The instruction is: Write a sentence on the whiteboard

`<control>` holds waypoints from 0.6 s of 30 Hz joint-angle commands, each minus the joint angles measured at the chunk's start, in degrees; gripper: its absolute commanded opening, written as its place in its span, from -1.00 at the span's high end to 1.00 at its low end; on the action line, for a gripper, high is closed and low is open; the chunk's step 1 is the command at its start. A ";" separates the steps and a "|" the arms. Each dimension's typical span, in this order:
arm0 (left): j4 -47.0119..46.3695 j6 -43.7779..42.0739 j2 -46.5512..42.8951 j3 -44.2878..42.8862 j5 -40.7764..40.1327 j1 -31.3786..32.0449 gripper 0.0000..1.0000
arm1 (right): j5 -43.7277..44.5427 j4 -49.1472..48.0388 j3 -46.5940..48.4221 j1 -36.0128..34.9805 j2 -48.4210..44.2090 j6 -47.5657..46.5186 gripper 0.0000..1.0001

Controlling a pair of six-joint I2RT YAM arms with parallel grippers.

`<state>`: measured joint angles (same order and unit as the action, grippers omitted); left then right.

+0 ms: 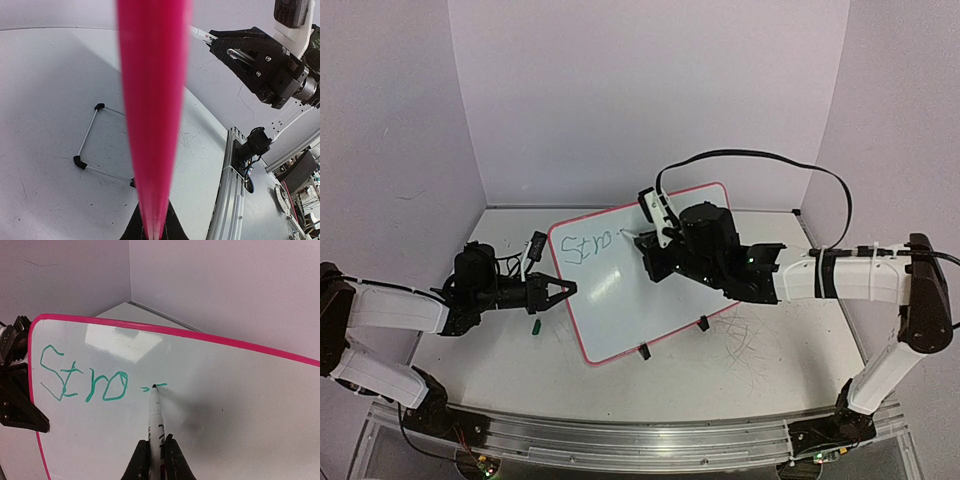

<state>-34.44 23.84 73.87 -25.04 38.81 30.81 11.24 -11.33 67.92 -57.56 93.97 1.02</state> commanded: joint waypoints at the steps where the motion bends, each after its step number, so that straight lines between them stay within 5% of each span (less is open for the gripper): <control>1: -0.37 -3.88 -1.17 -1.73 -1.50 0.01 1.00 | -2.18 -2.23 1.44 -0.27 -0.50 -0.52 1.00; 18: -0.27 -4.06 -1.35 -1.59 -1.61 0.03 1.00 | -0.01 -0.31 1.48 -0.59 0.87 0.05 1.00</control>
<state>-34.41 23.83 73.87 -25.04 38.79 30.81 9.92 -11.33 68.12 -57.59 94.50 0.89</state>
